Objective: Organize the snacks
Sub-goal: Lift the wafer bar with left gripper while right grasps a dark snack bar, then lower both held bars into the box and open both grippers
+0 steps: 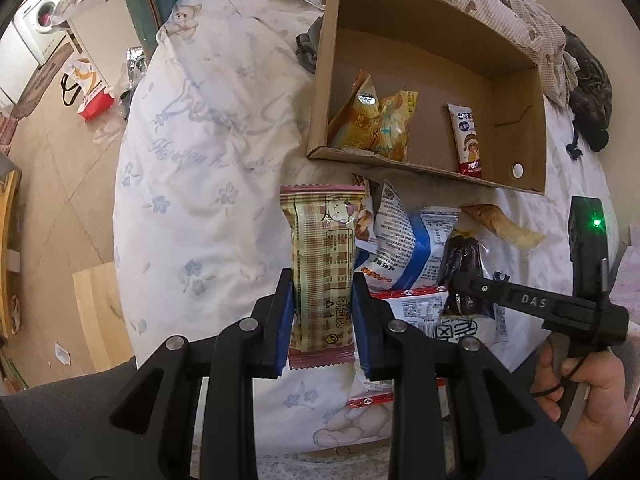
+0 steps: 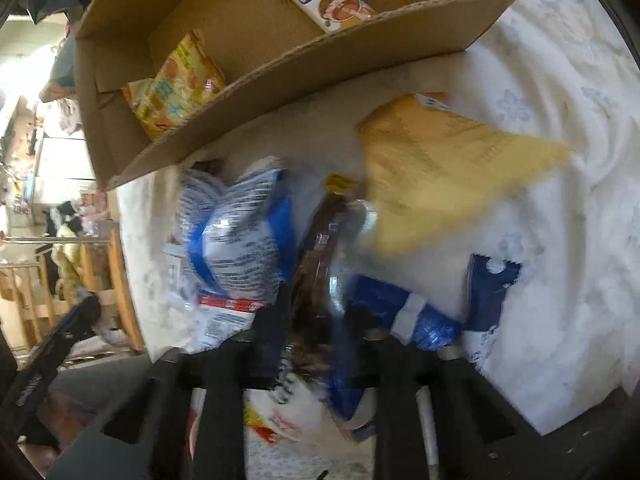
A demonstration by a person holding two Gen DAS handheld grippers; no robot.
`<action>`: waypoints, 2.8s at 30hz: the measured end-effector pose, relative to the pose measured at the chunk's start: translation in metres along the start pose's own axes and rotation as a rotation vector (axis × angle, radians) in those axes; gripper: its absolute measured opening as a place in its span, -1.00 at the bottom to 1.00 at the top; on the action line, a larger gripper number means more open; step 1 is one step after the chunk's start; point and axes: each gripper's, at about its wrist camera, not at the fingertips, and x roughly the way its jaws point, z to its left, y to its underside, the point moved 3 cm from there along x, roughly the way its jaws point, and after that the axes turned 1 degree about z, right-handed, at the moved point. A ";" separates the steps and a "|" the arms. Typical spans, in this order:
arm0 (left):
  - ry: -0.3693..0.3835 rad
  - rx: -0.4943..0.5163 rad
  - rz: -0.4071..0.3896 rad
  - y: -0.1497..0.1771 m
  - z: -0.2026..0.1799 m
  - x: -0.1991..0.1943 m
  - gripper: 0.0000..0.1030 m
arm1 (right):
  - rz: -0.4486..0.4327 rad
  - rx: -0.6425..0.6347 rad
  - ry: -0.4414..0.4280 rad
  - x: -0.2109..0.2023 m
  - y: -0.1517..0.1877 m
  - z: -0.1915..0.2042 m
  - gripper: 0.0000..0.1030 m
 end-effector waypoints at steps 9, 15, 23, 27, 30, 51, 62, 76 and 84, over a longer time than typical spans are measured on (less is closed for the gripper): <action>-0.030 -0.049 -0.016 0.007 0.017 -0.008 -0.55 | -0.059 -0.051 -0.096 -0.040 0.028 0.005 -0.74; -0.037 -0.044 -0.055 0.012 0.016 -0.019 -0.55 | -0.150 -0.065 -0.181 -0.076 0.040 0.007 -0.74; -0.022 -0.036 -0.132 0.007 0.006 -0.043 -0.55 | -0.291 -0.105 -0.262 -0.128 0.036 0.030 -0.74; -0.027 -0.009 -0.166 -0.006 -0.003 -0.056 -0.55 | -0.340 -0.131 -0.276 -0.145 0.029 0.038 -0.74; -0.023 0.017 -0.185 -0.024 -0.011 -0.066 -0.55 | -0.371 -0.128 -0.290 -0.153 0.018 0.042 -0.74; -0.067 0.124 -0.246 -0.118 -0.066 -0.032 -0.55 | -0.450 -0.097 -0.291 -0.156 -0.082 0.034 -0.74; -0.063 0.179 -0.247 -0.148 -0.083 0.011 -0.55 | -0.424 -0.081 -0.294 -0.118 -0.122 0.022 -0.74; -0.037 0.168 -0.248 -0.158 -0.084 0.040 -0.54 | -0.401 -0.078 -0.260 -0.087 -0.148 0.025 -0.74; -0.035 0.159 -0.254 -0.156 -0.080 0.039 -0.40 | -0.381 -0.063 -0.229 -0.081 -0.149 0.023 -0.65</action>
